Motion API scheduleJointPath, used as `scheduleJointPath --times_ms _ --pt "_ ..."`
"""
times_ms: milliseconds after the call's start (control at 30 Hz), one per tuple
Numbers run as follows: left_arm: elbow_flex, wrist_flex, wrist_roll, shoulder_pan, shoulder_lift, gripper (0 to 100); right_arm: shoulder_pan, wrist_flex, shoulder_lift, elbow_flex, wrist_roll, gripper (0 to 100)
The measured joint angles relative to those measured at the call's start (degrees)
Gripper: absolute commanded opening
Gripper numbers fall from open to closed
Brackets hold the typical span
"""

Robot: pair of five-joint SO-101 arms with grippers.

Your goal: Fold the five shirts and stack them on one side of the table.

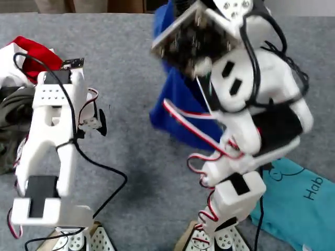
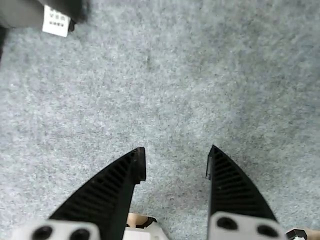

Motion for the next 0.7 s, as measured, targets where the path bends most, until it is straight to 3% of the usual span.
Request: scheduleJointPath --times_ms 200,500,700 --pt "5.8 0.3 -1.0 0.3 -11.5 21 -0.4 -3.6 0.8 7.1 5.5 0.4" --pt "16.5 -4.4 -5.7 0.3 -27.6 21 2.1 -21.7 13.7 24.8 6.8 0.4" --pt "21.7 -6.9 -6.9 0.8 -33.1 21 5.8 -31.1 26.5 27.5 11.0 0.4"
